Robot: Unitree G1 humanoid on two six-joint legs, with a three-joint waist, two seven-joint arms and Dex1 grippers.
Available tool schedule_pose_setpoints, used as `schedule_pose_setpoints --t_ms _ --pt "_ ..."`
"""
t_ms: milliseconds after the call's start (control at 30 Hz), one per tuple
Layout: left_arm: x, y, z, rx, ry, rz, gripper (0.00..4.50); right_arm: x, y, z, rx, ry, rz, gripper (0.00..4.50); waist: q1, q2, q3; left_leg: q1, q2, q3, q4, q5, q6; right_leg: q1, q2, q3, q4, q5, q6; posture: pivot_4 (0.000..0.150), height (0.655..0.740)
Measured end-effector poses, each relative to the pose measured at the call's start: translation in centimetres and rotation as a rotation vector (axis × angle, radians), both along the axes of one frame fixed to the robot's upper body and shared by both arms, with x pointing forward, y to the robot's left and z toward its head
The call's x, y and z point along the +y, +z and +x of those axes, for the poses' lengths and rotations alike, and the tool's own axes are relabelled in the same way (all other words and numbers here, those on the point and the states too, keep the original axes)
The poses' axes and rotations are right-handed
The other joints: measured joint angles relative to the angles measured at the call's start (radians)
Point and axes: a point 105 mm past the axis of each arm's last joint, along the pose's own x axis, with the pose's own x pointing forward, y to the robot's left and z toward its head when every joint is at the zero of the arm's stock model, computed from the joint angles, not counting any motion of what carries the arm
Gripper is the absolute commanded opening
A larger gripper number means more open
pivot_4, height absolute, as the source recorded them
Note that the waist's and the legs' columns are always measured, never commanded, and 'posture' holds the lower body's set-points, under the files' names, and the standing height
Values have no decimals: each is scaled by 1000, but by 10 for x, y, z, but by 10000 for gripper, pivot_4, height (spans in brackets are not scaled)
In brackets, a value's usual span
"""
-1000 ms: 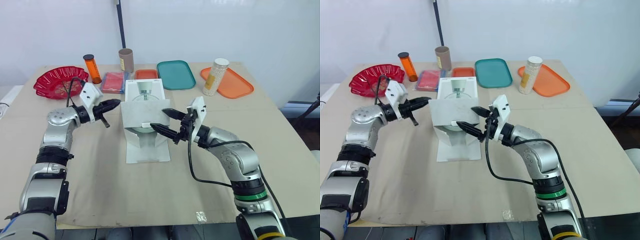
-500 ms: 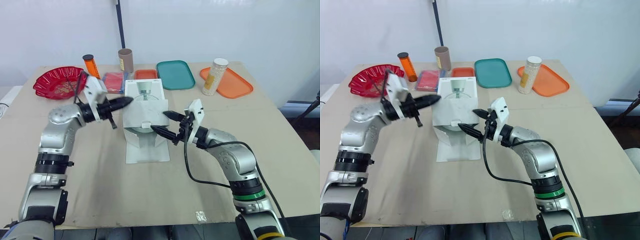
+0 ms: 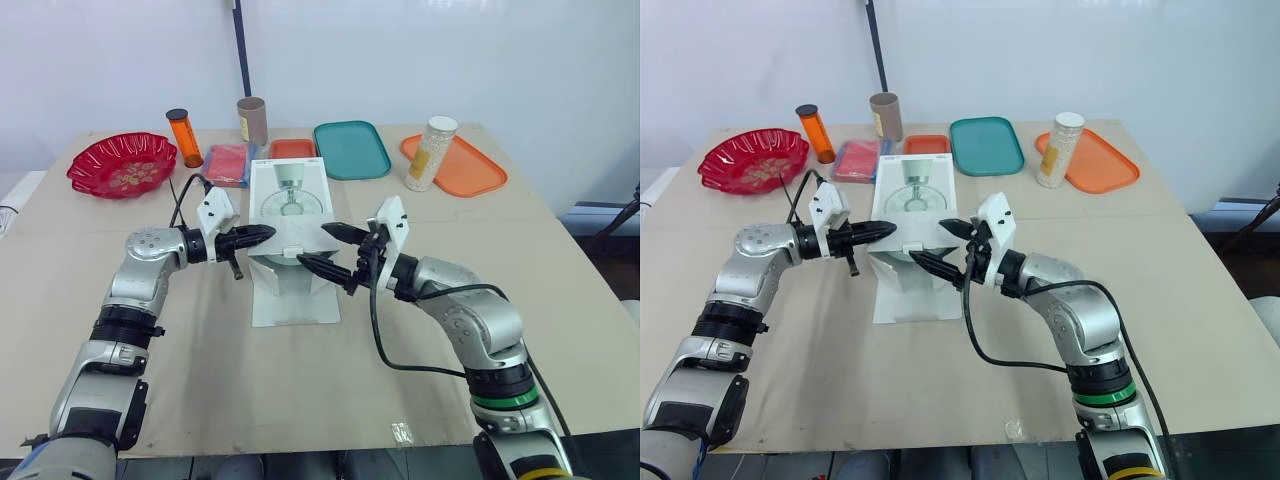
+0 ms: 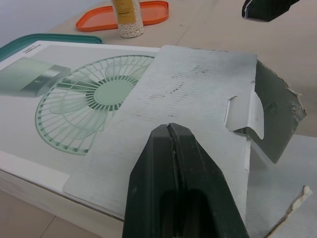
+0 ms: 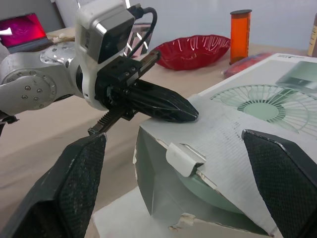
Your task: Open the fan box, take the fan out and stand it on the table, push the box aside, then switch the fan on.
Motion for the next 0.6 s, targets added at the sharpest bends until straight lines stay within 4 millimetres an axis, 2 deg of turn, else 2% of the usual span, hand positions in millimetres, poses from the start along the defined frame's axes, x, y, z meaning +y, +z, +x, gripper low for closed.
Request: schedule_pose_setpoints --t_ms 167,233,333,433,467,533,600 --pt "0 1 0 0 -6 6 293 15 14 -6 -20 5 -113 45000 -1 0 0 0 0 0 0 0 0 0 0 0 0 0 -1 1500 7400" --pt "0 1 0 -2 -5 7 293 19 8 -7 5 11 -181 45000 0 0 0 0 0 0 0 0 0 0 0 0 0 -1 0 1500 7400" --pt "0 1 1 -6 2 6 293 21 -13 -8 70 9 -271 45000 0 0 0 0 0 0 0 0 0 0 0 0 0 -1 0 1500 7400" --pt "1 0 2 -12 8 4 293 20 -22 -8 99 6 -317 45000 0 0 0 0 0 0 0 0 0 0 0 0 0 -1 0 1500 7400" --pt "1 1 2 -15 8 4 0 18 -24 -8 105 0 -327 40892 0 0 0 0 0 0 0 0 0 0 0 0 0 -1 0 1500 7400" --pt "1 0 2 -18 8 7 0 17 -24 -7 108 -5 -334 36694 0 0 0 0 0 0 0 0 0 0 0 0 0 -1 0 1500 7400" --pt "0 1 2 -25 7 9 0 17 -24 -7 107 -10 -338 27087 0 0 0 0 0 0 0 0 0 0 0 0 0 -1 0 1500 7400"
